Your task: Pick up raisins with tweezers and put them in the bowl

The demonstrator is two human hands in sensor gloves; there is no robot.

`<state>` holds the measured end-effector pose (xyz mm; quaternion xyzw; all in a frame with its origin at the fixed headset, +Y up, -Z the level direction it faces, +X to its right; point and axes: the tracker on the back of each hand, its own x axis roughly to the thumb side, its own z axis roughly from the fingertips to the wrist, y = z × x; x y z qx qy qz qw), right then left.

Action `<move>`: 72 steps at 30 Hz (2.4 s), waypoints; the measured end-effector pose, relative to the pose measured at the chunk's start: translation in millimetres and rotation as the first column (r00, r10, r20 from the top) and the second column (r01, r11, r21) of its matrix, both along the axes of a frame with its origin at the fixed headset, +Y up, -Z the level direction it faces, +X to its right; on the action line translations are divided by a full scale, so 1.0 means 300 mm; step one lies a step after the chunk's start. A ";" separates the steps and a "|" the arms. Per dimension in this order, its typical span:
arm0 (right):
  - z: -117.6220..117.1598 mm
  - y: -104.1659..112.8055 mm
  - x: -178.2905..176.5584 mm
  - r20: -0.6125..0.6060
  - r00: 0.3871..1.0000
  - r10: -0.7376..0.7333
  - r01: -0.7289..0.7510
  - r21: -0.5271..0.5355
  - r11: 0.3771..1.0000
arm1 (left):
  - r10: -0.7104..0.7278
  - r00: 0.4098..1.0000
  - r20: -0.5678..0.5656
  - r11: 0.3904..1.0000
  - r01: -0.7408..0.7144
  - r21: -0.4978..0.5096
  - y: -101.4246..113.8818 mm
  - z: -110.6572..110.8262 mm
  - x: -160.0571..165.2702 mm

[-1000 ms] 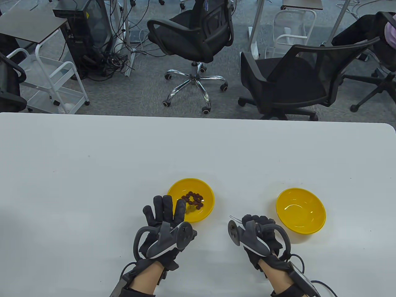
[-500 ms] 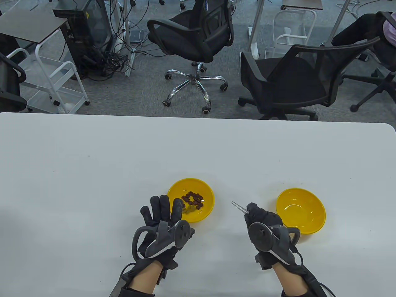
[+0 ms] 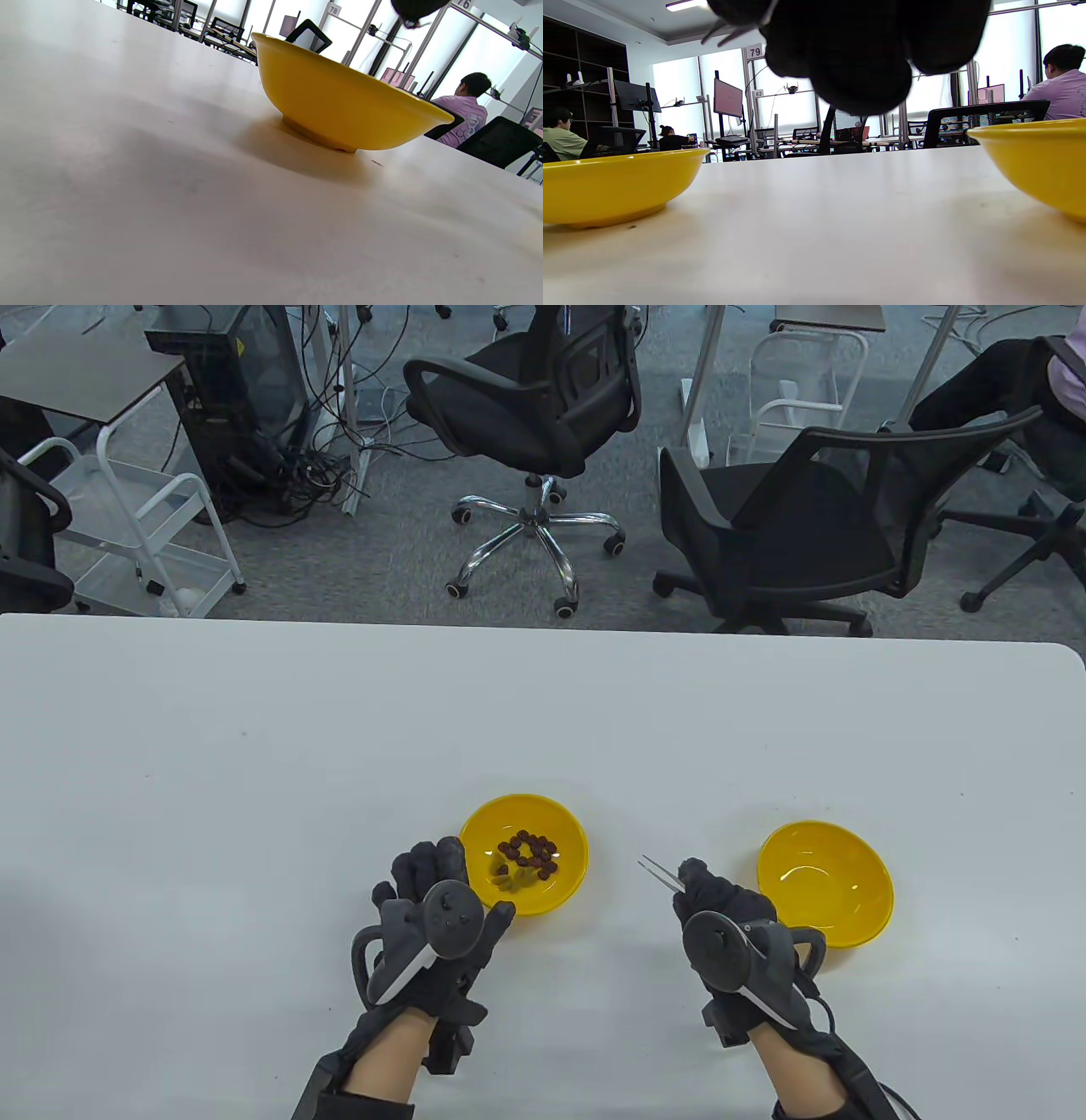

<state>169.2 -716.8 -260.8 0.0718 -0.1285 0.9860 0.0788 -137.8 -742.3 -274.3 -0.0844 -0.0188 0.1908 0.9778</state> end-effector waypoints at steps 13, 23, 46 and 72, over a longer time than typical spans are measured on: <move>-0.003 -0.002 -0.003 -0.011 1.000 0.017 -0.018 -0.040 0.999 | 0.090 0.986 -0.137 0.986 -0.108 -0.124 -0.013 -0.105 -0.022; -0.003 -0.005 0.000 -0.004 1.000 0.017 -0.017 -0.054 0.998 | -0.021 0.971 -0.240 0.985 -0.021 -0.171 -0.013 -0.184 0.011; -0.008 -0.006 0.010 0.010 1.000 0.009 -0.008 -0.068 0.998 | 0.173 0.934 -0.314 0.948 -0.244 -0.205 -0.043 -0.188 -0.015; -0.007 0.012 0.040 0.028 0.998 -0.060 0.060 -0.020 0.998 | 0.322 0.947 -0.013 0.936 -0.320 -0.143 0.005 0.016 0.075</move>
